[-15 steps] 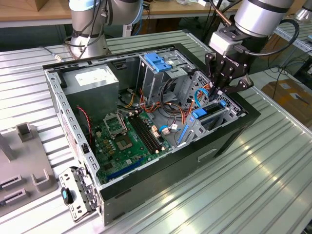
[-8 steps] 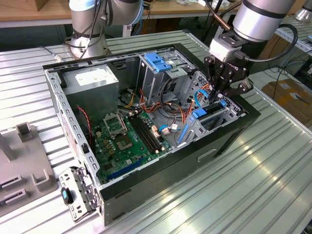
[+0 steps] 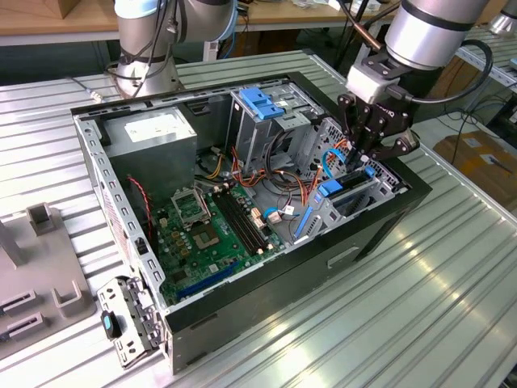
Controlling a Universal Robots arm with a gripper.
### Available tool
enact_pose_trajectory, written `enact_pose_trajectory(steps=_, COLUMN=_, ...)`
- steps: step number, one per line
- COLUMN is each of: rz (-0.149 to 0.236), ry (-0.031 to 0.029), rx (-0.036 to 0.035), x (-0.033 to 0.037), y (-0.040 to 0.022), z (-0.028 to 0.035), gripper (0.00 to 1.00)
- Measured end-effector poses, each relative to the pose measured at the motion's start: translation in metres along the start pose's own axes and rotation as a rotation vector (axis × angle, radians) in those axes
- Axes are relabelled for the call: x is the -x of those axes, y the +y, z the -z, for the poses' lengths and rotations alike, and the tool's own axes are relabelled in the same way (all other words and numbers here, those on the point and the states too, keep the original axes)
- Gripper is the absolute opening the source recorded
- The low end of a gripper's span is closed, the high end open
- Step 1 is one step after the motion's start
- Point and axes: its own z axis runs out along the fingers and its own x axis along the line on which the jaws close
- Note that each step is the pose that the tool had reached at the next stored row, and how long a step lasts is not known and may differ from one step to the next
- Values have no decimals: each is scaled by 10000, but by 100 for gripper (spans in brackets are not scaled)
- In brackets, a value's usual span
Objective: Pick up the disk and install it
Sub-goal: 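Insert the first disk wire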
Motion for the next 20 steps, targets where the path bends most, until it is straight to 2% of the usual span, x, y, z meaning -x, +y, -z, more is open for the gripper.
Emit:
enact_pose_trajectory(steps=3, rz=1, ry=-12, rx=-11, x=0, y=30, z=-6, gripper=16)
enact_pose_trajectory(steps=4, rz=-1, ry=-59, rx=-35, x=-3, y=36, z=-12, gripper=16)
enact_pose_trajectory(steps=5, rz=-1, ry=-131, rx=-66, x=-9, y=38, z=-16, gripper=16)
enact_pose_trajectory(steps=6, rz=-1, ry=-171, rx=-84, x=-12, y=40, z=-18, gripper=16)
enact_pose_trajectory(steps=7, rz=-5, ry=-283, rx=-131, x=-20, y=45, z=-20, gripper=16)
enact_pose_trajectory(steps=8, rz=-6, ry=-340, rx=-156, x=-26, y=46, z=-21, gripper=16)
enact_pose_trajectory(steps=9, rz=-6, ry=-368, rx=-168, x=-33, y=47, z=-21, gripper=16)
enact_pose_trajectory(steps=13, rz=-10, ry=-421, rx=-228, x=-91, y=65, z=-23, gripper=16)
enact_pose_trajectory(steps=16, rz=-12, ry=-522, rx=-322, x=-107, y=78, z=-30, gripper=16)
enact_pose_trajectory(steps=17, rz=-14, ry=-607, rx=-381, x=-121, y=87, z=-36, gripper=16)
enact_pose_trajectory(steps=19, rz=-16, ry=-680, rx=-423, x=-134, y=95, z=-40, gripper=16)
enact_pose_trajectory(steps=20, rz=-21, ry=-773, rx=-464, x=-144, y=105, z=-44, gripper=16)
